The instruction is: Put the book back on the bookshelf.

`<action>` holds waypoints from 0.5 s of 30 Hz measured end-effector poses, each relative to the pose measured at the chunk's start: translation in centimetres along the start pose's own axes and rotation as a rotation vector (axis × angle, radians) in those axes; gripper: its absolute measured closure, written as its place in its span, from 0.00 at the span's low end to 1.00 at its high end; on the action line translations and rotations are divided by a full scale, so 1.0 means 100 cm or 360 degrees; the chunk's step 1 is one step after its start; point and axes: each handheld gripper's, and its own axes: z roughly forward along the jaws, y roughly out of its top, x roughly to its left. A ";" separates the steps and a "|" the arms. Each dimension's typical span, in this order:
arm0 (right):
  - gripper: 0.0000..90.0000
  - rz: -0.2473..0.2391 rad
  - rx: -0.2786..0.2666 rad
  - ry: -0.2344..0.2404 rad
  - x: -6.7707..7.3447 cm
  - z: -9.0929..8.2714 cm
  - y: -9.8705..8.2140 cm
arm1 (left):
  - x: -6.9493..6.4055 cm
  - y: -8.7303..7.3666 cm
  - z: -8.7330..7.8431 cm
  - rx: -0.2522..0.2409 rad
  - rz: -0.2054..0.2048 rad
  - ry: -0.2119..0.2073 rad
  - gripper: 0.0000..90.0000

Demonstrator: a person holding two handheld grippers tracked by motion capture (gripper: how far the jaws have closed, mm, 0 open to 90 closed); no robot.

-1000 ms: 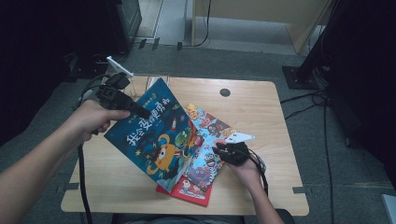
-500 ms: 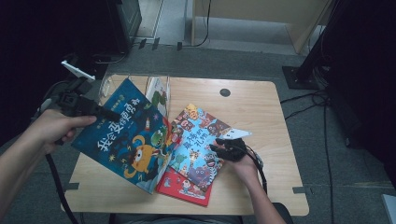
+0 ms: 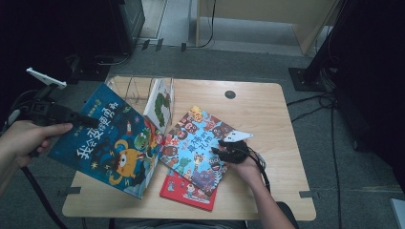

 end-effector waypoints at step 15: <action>0.61 -0.0023 -0.0005 0.0001 0.000 0.000 0.000 | 0.031 0.009 -0.024 -0.0072 -0.0146 0.0125 0.91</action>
